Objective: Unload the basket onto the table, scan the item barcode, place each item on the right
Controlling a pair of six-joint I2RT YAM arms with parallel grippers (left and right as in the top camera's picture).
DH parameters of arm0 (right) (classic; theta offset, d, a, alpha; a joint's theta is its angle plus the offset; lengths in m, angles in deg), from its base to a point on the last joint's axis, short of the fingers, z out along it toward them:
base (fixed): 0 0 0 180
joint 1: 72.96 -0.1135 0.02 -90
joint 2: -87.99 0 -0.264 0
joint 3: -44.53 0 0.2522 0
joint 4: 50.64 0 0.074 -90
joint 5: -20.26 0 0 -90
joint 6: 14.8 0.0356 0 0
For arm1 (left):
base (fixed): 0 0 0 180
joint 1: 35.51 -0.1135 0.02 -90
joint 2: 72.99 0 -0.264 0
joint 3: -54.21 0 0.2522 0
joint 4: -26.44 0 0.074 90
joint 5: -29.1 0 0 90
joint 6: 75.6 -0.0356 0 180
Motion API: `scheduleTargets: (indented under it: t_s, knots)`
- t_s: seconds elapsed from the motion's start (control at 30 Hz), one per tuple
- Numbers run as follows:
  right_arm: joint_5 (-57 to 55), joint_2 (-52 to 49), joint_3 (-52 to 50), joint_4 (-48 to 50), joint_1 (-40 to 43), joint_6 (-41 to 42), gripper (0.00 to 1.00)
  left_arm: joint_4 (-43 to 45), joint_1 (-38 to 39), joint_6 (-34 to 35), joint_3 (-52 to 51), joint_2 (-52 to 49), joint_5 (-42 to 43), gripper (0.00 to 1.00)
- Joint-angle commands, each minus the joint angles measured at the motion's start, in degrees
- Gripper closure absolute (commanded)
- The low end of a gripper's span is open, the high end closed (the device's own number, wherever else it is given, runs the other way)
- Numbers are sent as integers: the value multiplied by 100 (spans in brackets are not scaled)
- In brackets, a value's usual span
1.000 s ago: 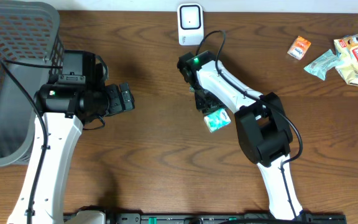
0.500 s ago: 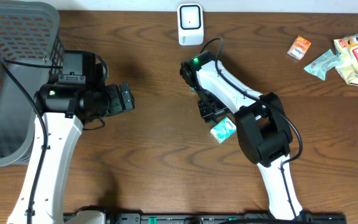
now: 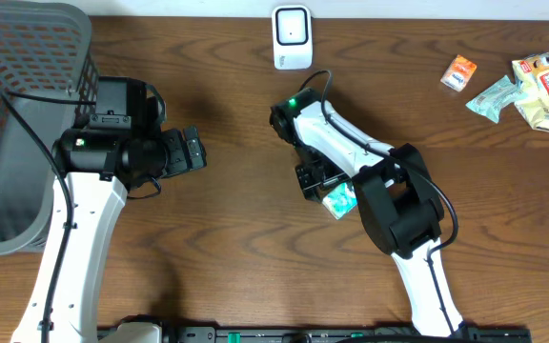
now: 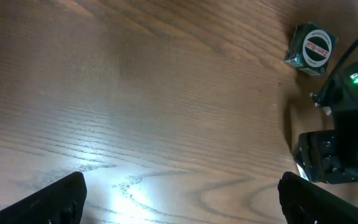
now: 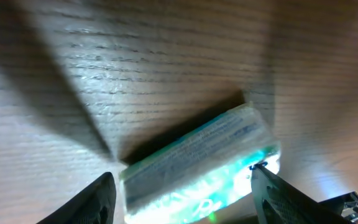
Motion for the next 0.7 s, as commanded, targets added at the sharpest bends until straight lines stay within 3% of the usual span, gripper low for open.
scheduleTargets:
  t_s: [0.0,0.23,0.37,0.47,0.6,0.67]
  knots:
    - [11,-68,-179,-55,-7,-68,31,-13,-31,-55,20,0,-37,2]
    - [-334,-68,-302,-494,-7,-72,27,-13,-31,-55,20,0,-37,2]
    - [-334,-68,-302,-387,-7,-72,18,-13,-31,-55,20,0,-37,2]
    - [-332,-68,-302,-249,-7,-72,24,-13,-31,-55,20,0,-37,2]
    - [-332,-68,-302,74,-7,-72,40,-13,-31,-55,20,0,-37,2]
    - [-334,-68,-302,337,-7,-125,42,-13,-31,-55,20,0,-37,2]
